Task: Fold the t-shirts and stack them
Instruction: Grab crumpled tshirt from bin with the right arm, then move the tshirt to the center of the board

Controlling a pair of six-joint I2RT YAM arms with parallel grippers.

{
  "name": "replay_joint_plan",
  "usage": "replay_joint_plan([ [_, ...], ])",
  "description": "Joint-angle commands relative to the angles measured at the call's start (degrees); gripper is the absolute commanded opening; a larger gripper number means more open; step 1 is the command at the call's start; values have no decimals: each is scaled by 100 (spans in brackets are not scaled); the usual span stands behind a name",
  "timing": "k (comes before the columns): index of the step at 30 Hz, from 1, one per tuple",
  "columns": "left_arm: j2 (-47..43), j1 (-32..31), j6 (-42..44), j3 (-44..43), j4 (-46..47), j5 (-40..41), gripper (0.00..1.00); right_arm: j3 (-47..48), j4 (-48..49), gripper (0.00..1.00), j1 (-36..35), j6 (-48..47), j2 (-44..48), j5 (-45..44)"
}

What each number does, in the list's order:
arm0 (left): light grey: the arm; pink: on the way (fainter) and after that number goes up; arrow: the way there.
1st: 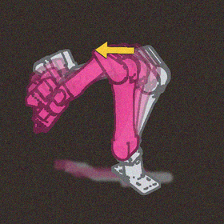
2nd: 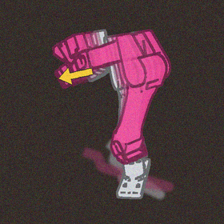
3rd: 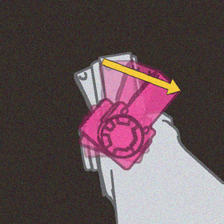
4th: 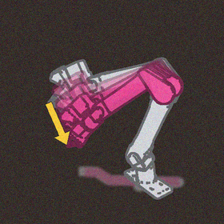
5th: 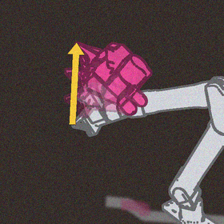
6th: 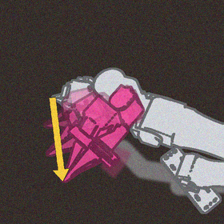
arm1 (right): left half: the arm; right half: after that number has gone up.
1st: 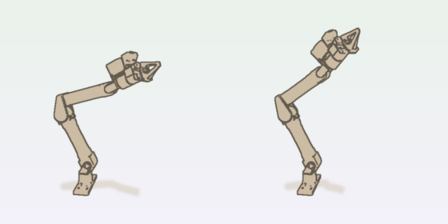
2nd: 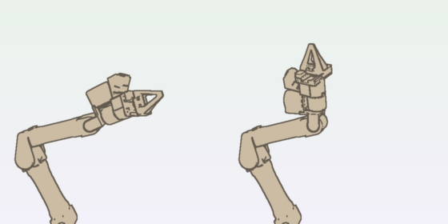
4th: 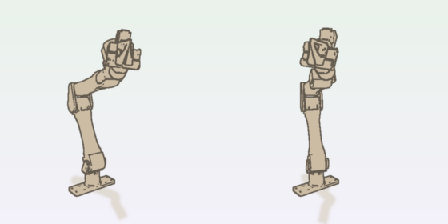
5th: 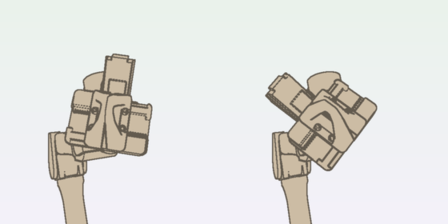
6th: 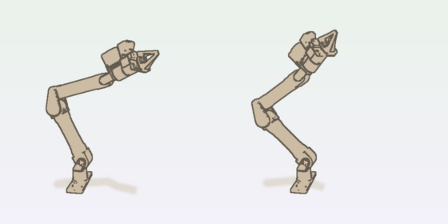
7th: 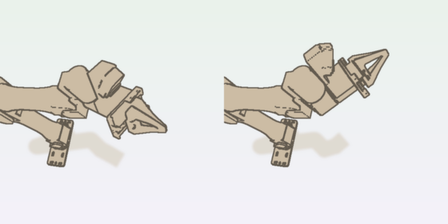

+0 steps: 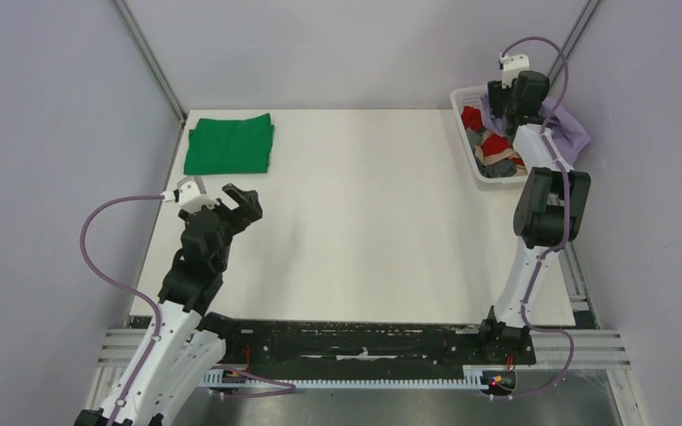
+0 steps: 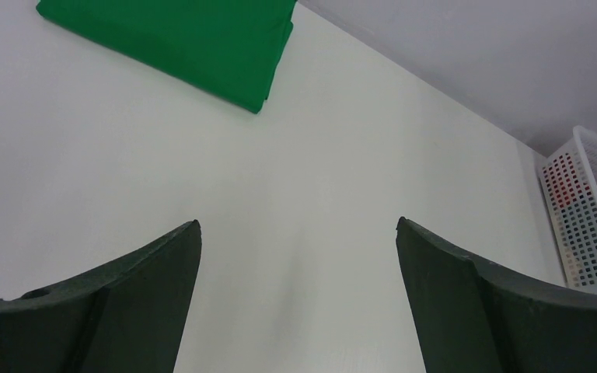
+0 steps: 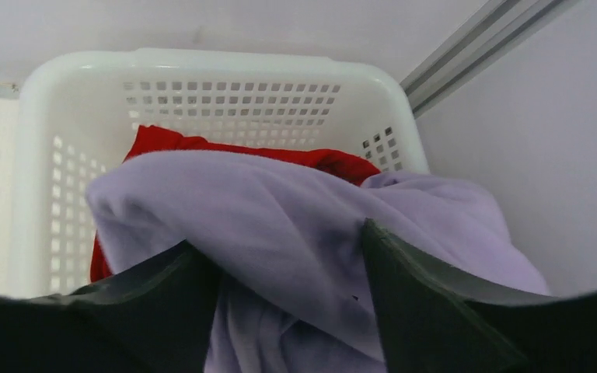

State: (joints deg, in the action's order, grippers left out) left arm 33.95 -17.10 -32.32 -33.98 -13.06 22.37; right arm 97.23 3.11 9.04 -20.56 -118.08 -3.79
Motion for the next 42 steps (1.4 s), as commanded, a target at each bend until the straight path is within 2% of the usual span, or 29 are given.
replay_joint_plan([
  [1, -51, 9, 221, -12, 239, 274, 100, 1370, -1031, 51, 190, 144, -582, -200],
  [2, -47, 6, 249, -30, 206, 298, 100, 1382, -989, 32, 195, 191, -549, -314],
  [3, -44, 9, 250, -57, 176, 334, 100, 1374, -910, 2, 195, 305, -457, -549],
  [4, -46, 5, 221, -76, 134, 380, 100, 1373, -887, 0, 200, 429, -317, -652],
  [7, -87, 10, 219, -79, 140, 209, 100, 1131, -638, 0, 207, 799, 375, -168],
  [12, -135, 5, 232, 31, 322, -501, 100, -180, 302, 0, -156, 1851, 2181, 1779],
  [14, -130, 5, 234, 52, 365, -770, 100, -461, 168, 0, -676, 1714, 2711, 2180],
  [16, -124, 5, 252, 36, 328, -963, 100, -614, 24, 0, -1396, 1592, 3166, 2139],
  [18, -139, 5, 308, -27, 254, -1199, 100, -798, 189, 0, -2054, 1879, 3470, 2263],
  [22, -272, 5, 240, -53, 233, -1376, 100, -1121, 903, 0, -2963, 2771, 3750, 3057],
  [25, -454, 10, 113, -42, 141, -1364, 100, -1087, 1168, 0, -3617, 2916, 3737, 2835],
  [27, -582, 6, 40, -32, 68, -1415, 100, -1157, 1218, 0, -3773, 3009, 3731, 2571],
  [30, -693, 5, -302, 17, -13, -1257, 100, -1712, 1181, 0, -3769, 3009, 3787, 2124],
  [32, -669, 5, -609, 53, 22, -1246, 100, -2480, 1177, 0, -3706, 3161, 3958, 1697],
  [33, -629, 5, -757, 57, 16, -1283, 100, -3041, 1198, 1, -3625, 3364, 4097, 1443],
  [35, -498, 6, -929, 17, -50, -1331, 100, -4210, 1409, 14, -3459, 3682, 4388, 993],
  [36, -425, 5, -1004, -14, -123, -1319, 100, -4817, 1622, 30, -3348, 3774, 4500, 676],
  [37, -335, 5, -1056, -29, -213, -1302, 100, -5210, 1700, 54, -3272, 3863, 4604, 250],
  [38, -231, 3, -1125, -43, -318, -1253, 100, -5553, 1604, 90, -3177, 3901, 4662, -245],
  [39, -99, 5, -1211, -59, -408, -1199, 100, -5737, 1292, 98, -3149, 3939, 4722, -794],
  [42, 345, 13, -1311, -107, -538, -1414, 100, -6136, 668, 98, -3142, 3925, 5125, -1676],
])
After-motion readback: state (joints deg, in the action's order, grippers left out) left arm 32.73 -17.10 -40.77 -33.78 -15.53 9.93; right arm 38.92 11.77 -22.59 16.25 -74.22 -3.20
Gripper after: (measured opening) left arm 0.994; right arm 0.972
